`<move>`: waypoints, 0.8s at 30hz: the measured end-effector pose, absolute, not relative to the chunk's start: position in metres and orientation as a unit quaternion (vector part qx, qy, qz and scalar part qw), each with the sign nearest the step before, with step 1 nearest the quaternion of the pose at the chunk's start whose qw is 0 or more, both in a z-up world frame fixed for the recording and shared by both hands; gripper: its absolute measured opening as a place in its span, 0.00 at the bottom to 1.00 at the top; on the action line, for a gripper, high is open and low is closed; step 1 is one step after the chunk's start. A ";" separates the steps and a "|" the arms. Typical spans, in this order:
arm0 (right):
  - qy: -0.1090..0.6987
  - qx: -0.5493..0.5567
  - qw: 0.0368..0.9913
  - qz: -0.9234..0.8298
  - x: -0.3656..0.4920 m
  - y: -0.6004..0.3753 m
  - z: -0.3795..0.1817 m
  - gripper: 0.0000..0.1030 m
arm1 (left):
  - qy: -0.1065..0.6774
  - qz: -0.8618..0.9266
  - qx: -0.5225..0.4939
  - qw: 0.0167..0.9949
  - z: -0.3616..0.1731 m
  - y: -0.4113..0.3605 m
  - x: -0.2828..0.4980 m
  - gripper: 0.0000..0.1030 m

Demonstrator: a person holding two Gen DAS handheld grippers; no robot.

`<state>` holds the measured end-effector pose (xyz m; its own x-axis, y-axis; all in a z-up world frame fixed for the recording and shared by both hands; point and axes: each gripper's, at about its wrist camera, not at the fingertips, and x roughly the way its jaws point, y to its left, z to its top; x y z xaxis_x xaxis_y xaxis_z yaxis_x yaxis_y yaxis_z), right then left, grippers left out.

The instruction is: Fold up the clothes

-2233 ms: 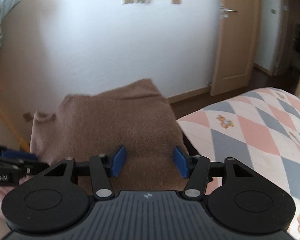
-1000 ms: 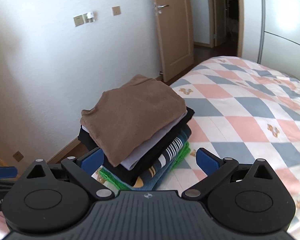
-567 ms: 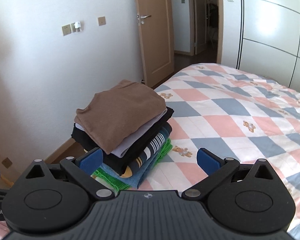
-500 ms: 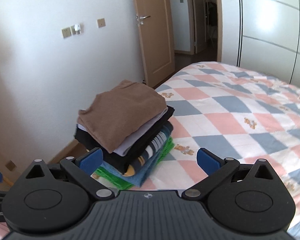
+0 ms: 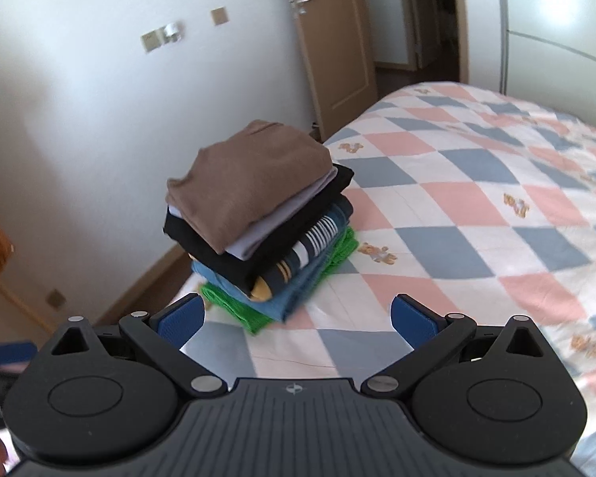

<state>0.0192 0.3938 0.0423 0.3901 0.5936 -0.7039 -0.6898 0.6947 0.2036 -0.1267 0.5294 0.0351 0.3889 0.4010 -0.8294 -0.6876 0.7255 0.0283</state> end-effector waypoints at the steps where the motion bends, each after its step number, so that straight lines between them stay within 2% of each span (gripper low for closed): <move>1: 0.394 -0.070 0.830 0.389 0.021 0.391 0.041 1.00 | 0.442 0.335 -0.166 0.816 0.034 0.525 -0.124 0.99; 13: 0.395 -0.110 0.814 0.411 0.049 0.358 0.030 1.00 | 0.431 0.361 -0.180 0.808 0.034 0.489 -0.107 0.99; 24: 0.382 -0.125 0.807 0.433 0.067 0.361 0.030 1.00 | 0.404 0.380 -0.181 0.812 0.038 0.494 -0.093 0.99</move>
